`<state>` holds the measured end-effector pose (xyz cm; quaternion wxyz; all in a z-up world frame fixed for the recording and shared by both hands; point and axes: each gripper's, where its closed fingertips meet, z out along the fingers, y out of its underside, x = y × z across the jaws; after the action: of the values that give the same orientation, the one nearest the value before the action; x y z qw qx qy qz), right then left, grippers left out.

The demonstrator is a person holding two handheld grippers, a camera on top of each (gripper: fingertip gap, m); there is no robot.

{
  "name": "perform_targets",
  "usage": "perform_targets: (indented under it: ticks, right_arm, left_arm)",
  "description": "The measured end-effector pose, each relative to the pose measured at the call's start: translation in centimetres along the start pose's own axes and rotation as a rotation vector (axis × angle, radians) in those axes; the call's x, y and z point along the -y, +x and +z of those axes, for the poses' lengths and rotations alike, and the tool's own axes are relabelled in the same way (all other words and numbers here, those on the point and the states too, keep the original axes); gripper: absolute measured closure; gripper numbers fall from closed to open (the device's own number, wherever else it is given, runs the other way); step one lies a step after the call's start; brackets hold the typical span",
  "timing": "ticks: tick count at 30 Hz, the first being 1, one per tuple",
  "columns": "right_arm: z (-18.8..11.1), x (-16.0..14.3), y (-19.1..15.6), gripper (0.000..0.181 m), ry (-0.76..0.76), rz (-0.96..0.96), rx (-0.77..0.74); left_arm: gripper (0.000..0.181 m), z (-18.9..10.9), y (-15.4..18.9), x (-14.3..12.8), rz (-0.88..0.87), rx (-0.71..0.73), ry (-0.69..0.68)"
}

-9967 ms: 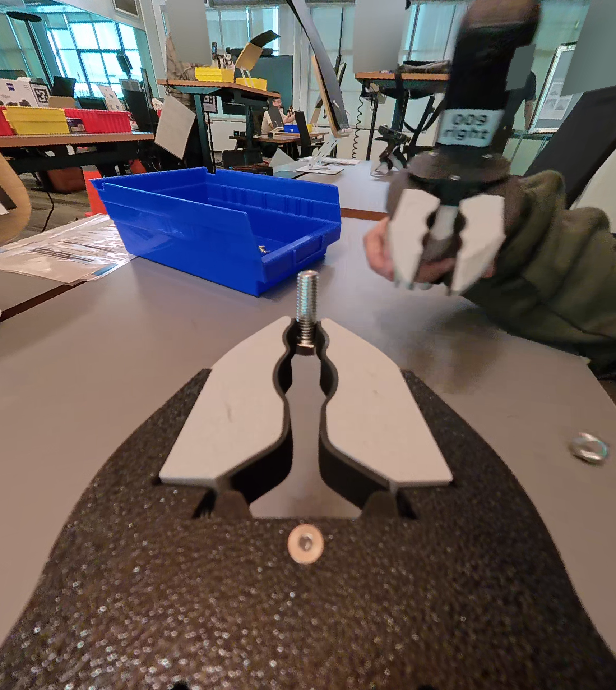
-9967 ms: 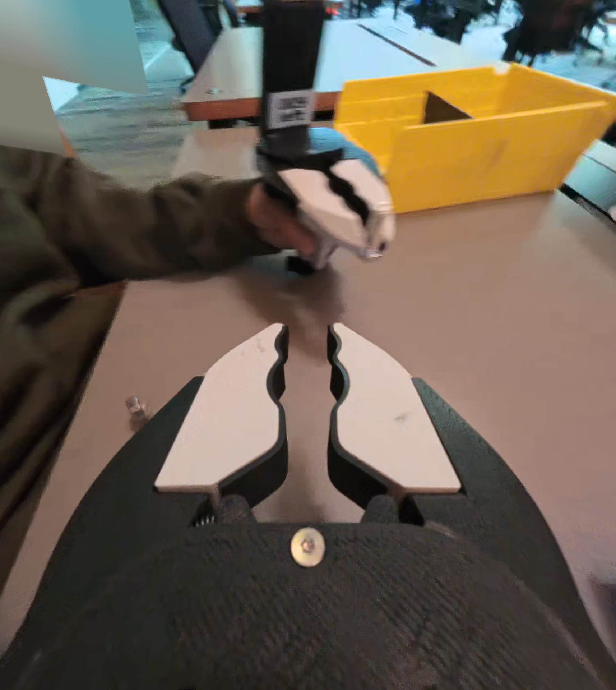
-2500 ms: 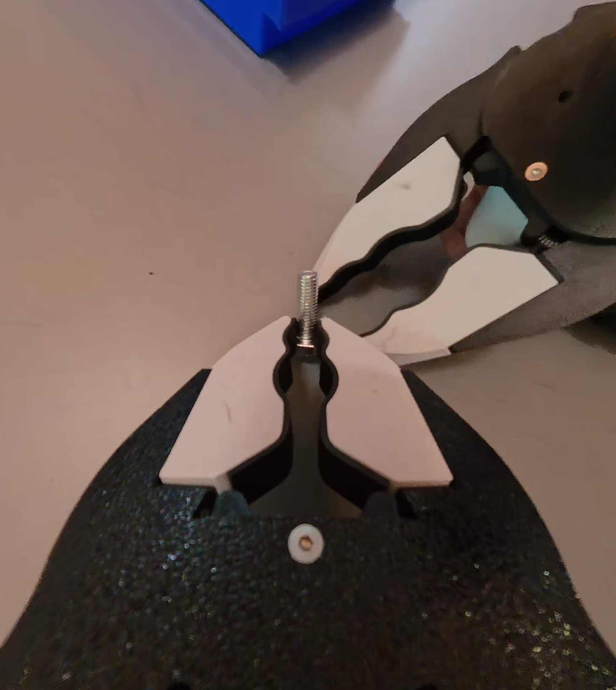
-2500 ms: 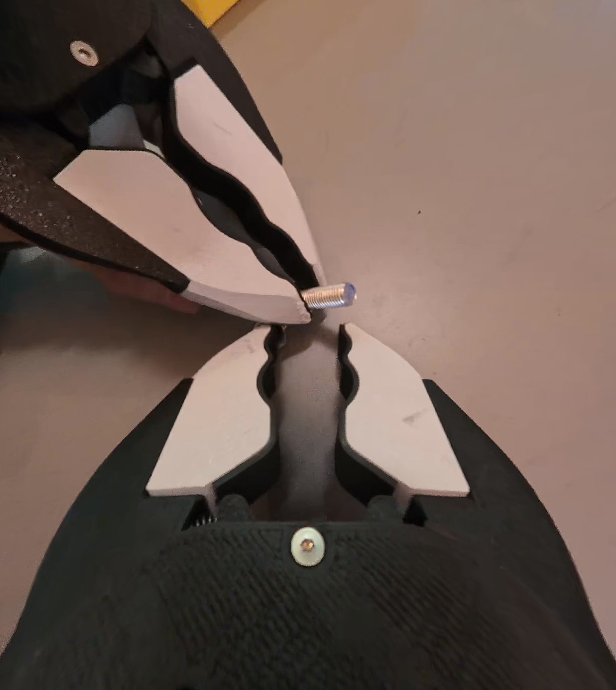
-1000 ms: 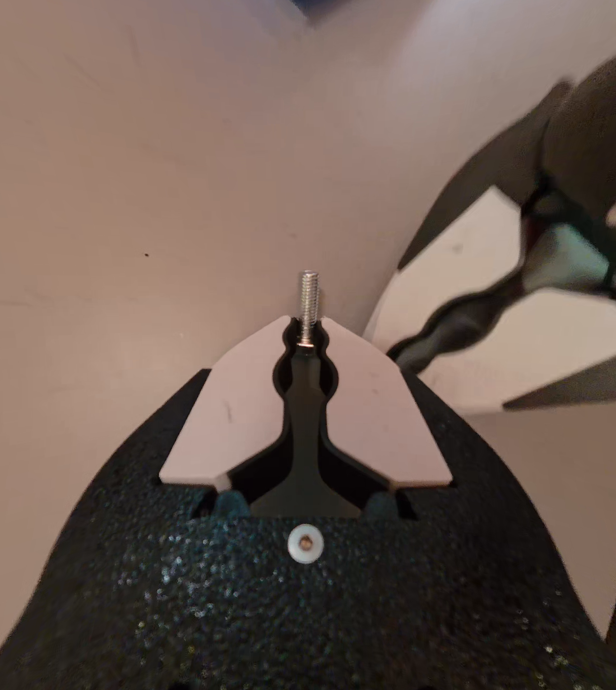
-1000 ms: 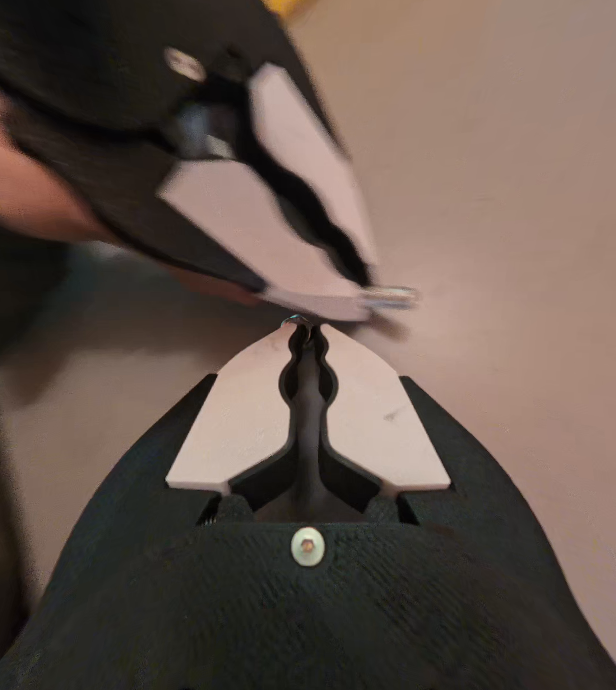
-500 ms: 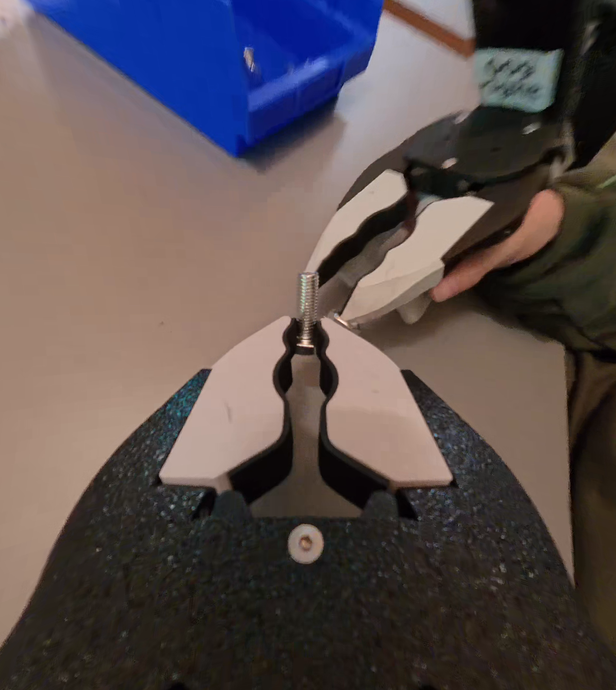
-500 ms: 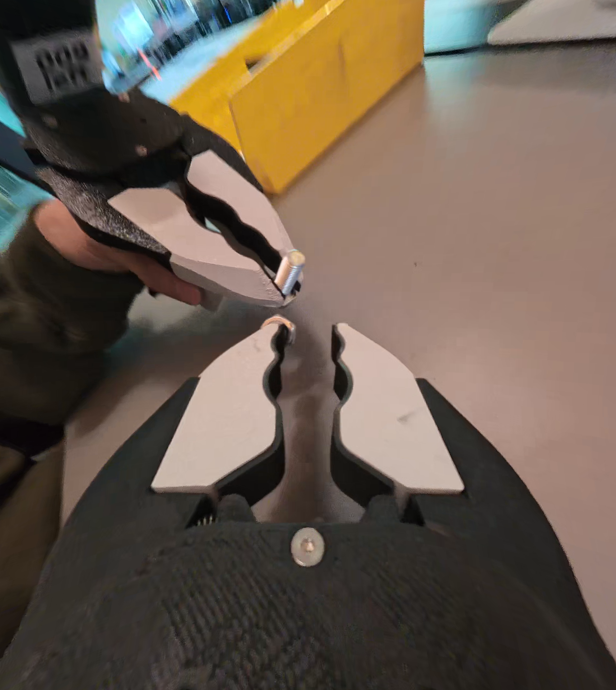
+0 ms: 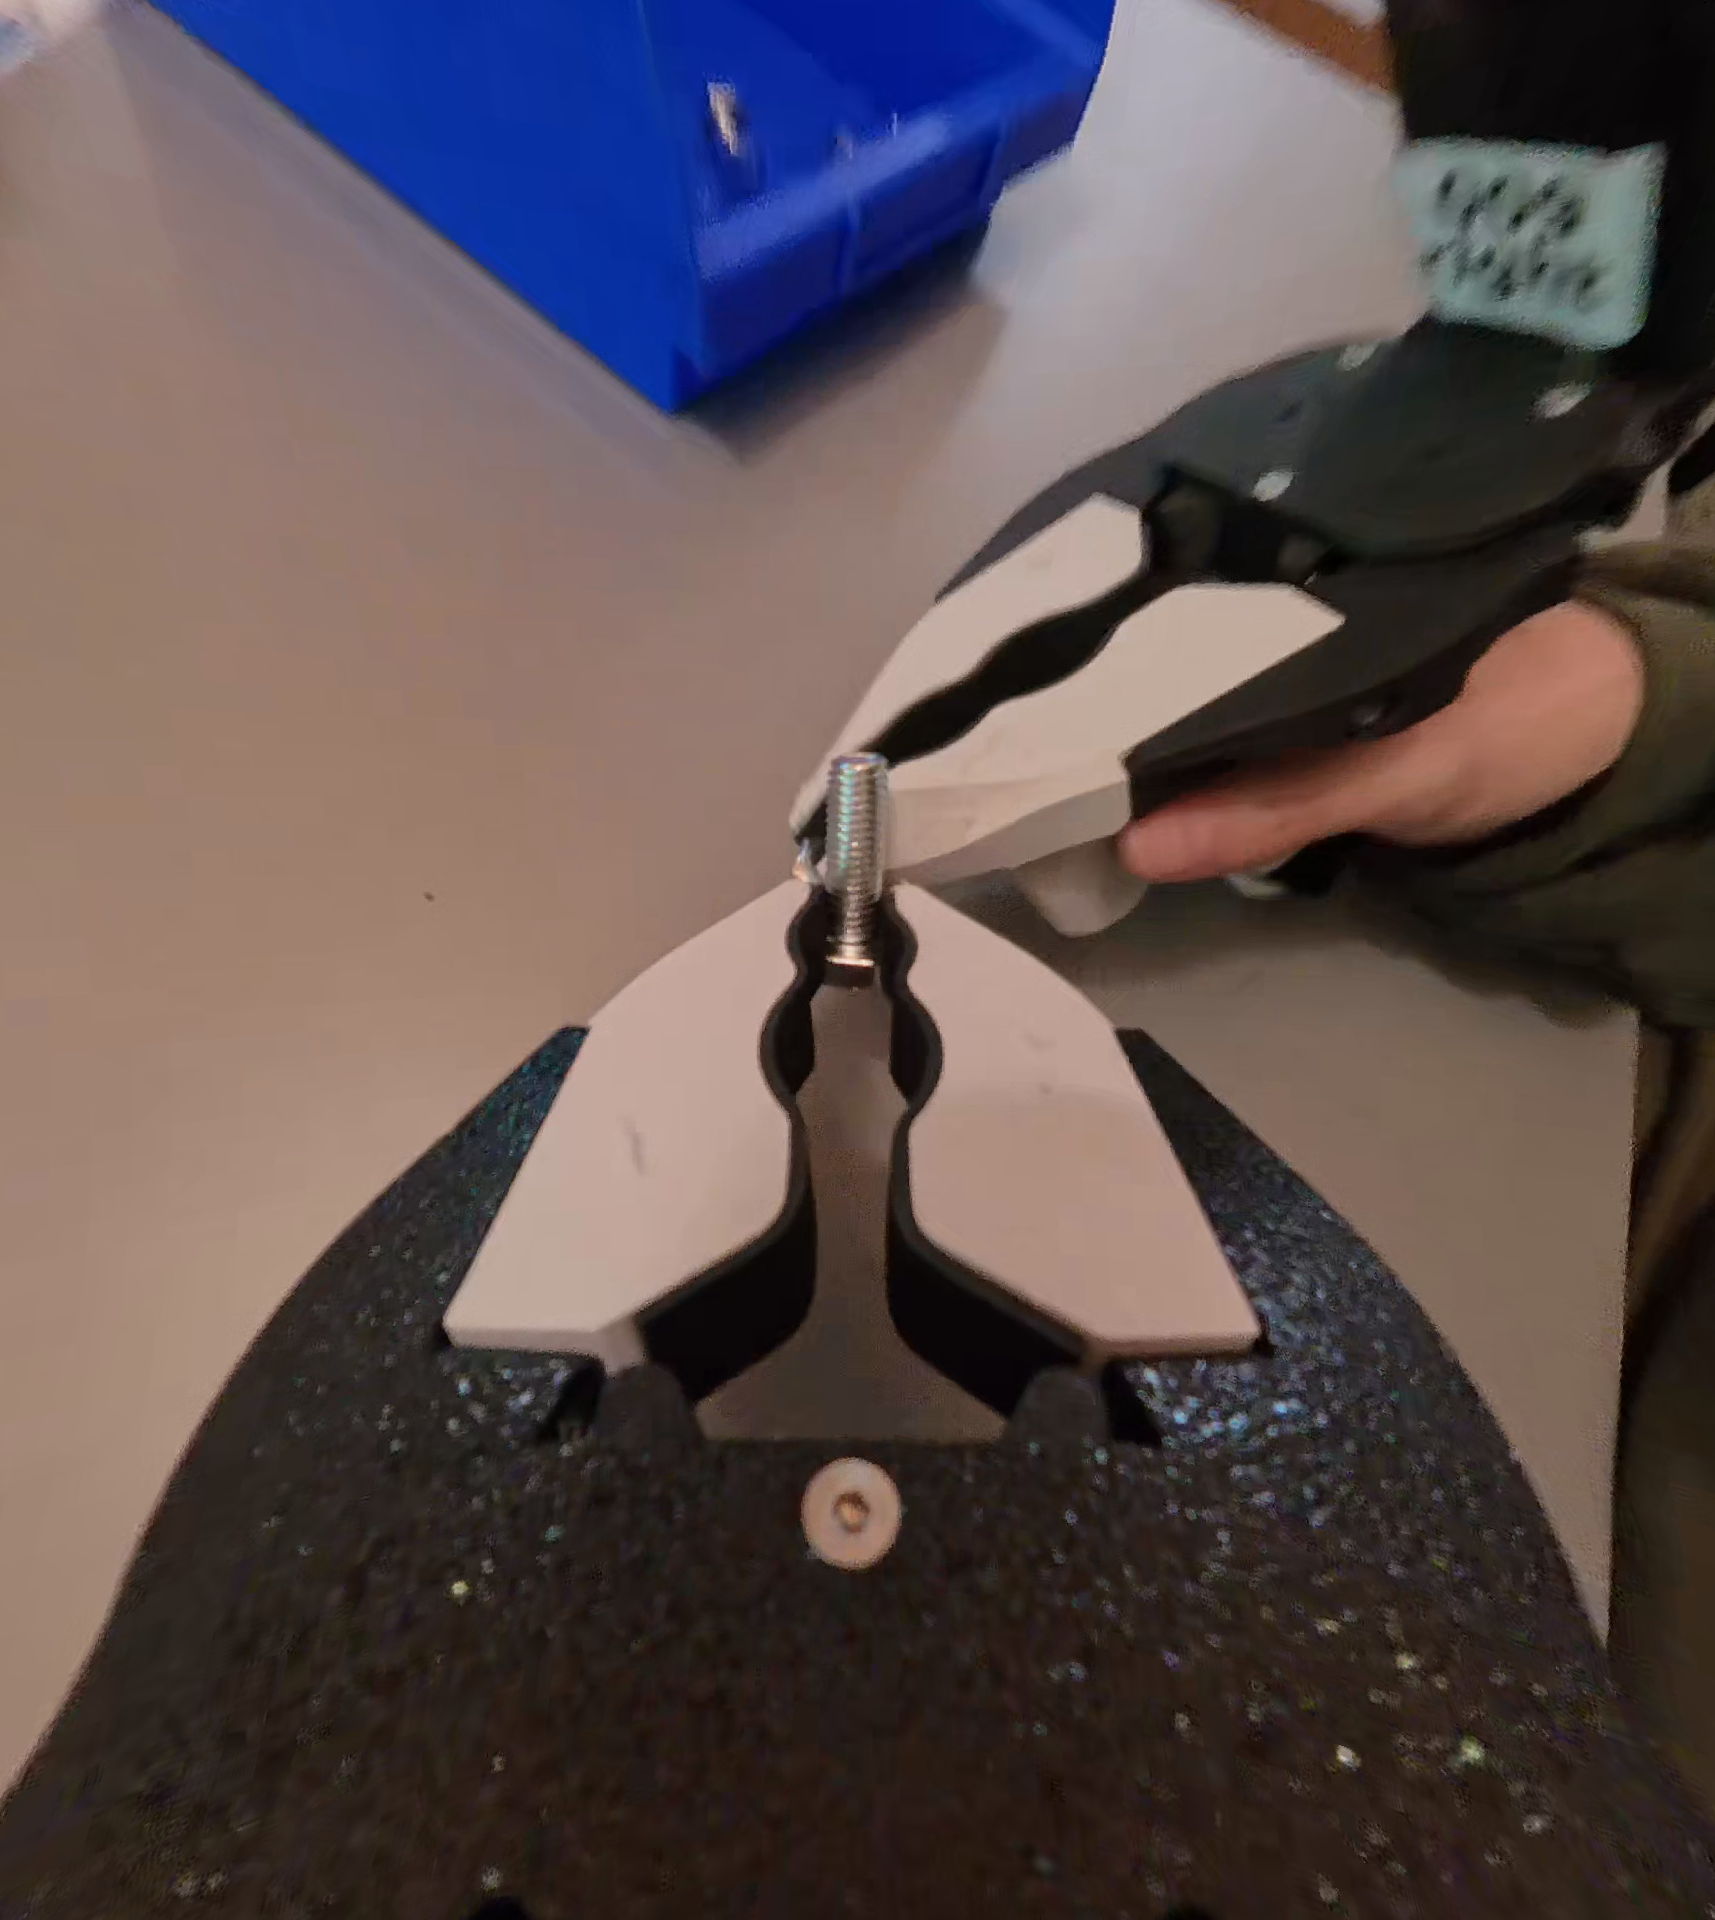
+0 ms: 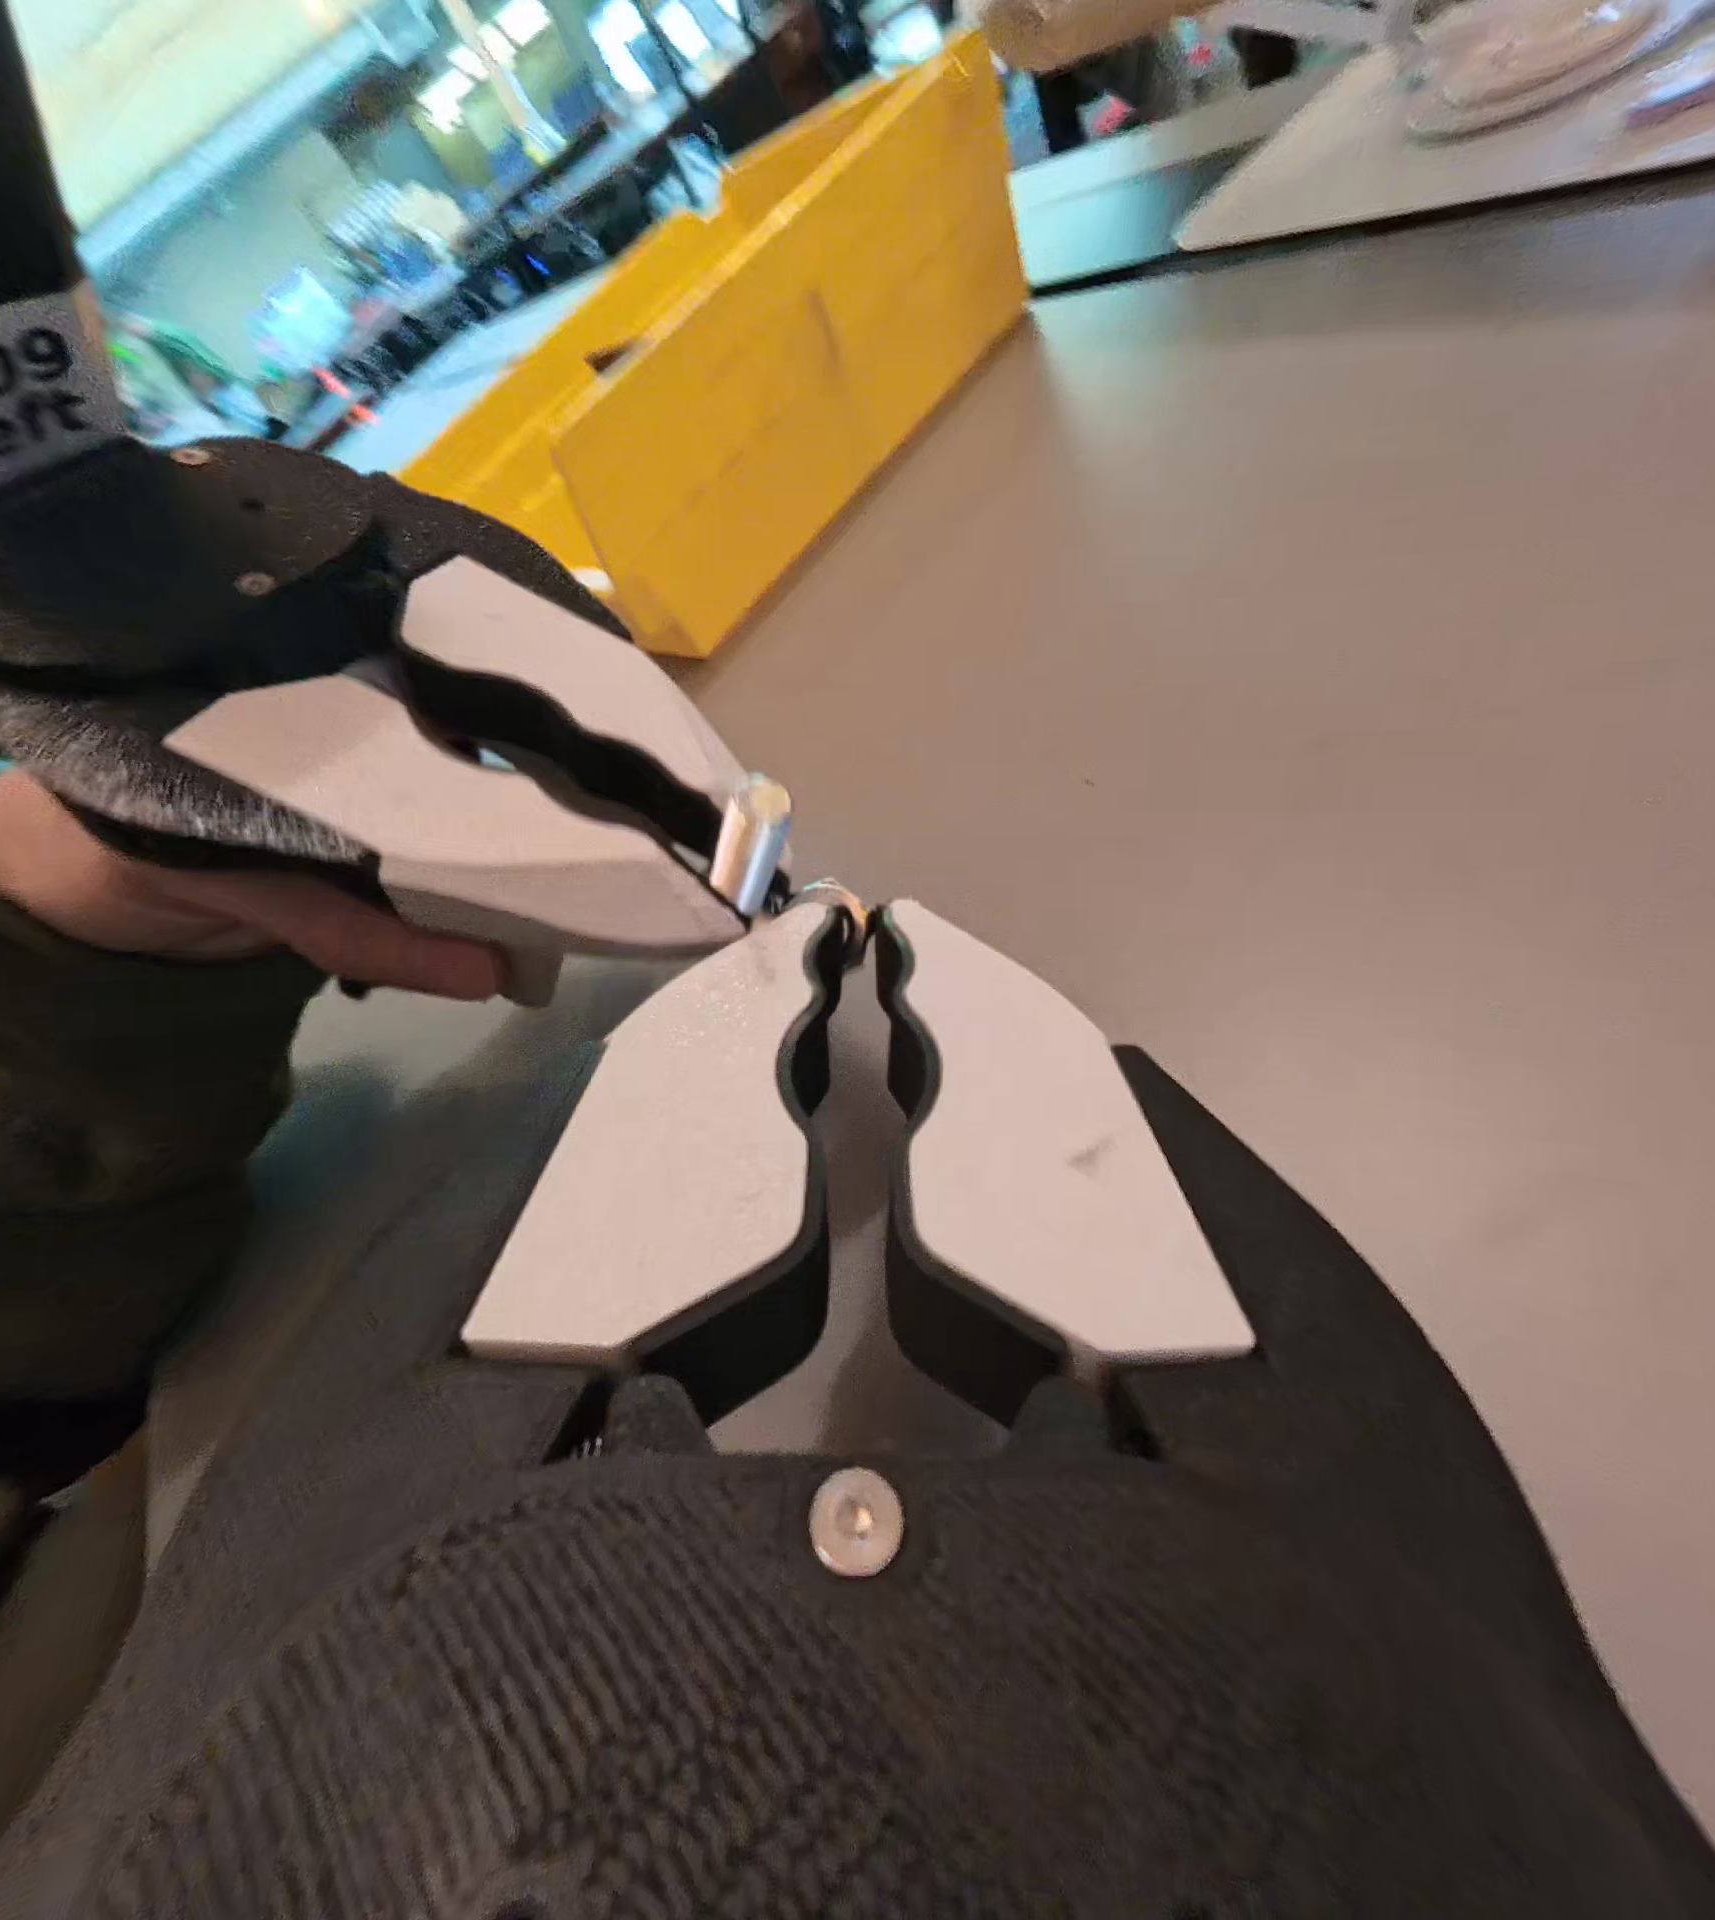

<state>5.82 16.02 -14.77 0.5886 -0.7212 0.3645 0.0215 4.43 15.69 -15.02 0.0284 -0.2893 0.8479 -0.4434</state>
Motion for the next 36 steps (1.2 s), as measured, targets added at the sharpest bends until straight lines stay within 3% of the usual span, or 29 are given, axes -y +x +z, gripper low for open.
perform_targets:
  ticks: [1, 2, 7, 11, 16, 19, 23, 27, 31, 36]
  right_arm:
    - [0.1, -0.4, 0.2, 0.171, -0.03, -0.011, -0.025]
    - [0.2, -0.8, -0.1, 0.181, -0.057, -0.016, -0.012]
    - [0.5, -2.2, 0.4, 0.181, -0.144, 0.059, -0.01]
    - [0.4, -2.4, 0.6, 0.181, -0.161, 0.06, -0.006]
    - [1.0, -3.5, 0.0, 0.151, -0.251, -0.014, 0.004]
    - [1.3, -3.8, -1.0, 0.136, -0.289, -0.152, 0.042]
    - [2.5, -4.1, -2.3, 0.131, -0.348, -0.53, 0.049]
    - [4.4, -5.0, -1.9, 0.143, -0.506, -0.751, 0.063]
    - [5.3, -5.5, -2.7, 0.155, -0.579, -0.74, 0.172]
    - [5.3, -6.2, -2.4, 0.164, -0.65, -0.732, 0.16]
  left_arm:
    - [0.172, 0.5, -0.1, -0.8, -0.004, -0.003, -0.041]
    - [0.172, 0.9, -0.5, -1.2, -0.012, 0.011, -0.055]
    - [0.172, 1.7, -1.4, -2.1, -0.034, 0.039, -0.077]
    - [0.172, 0.3, -2.2, -1.5, -0.053, 0.036, -0.027]
    - [0.172, -3.7, -4.0, 0.0, -0.109, 0.023, 0.104]
    - [0.172, -6.6, -5.6, 0.3, -0.093, 0.095, 0.139]
    - [0.172, -8.4, -6.1, 0.8, -0.067, 0.101, 0.197]
    - [0.172, -7.7, -5.8, 0.8, -0.083, 0.042, 0.219]
    - [0.172, -7.2, -5.7, 0.5, -0.073, 0.03, 0.202]
    - [0.172, -7.0, -5.6, 0.5, -0.074, 0.009, 0.208]
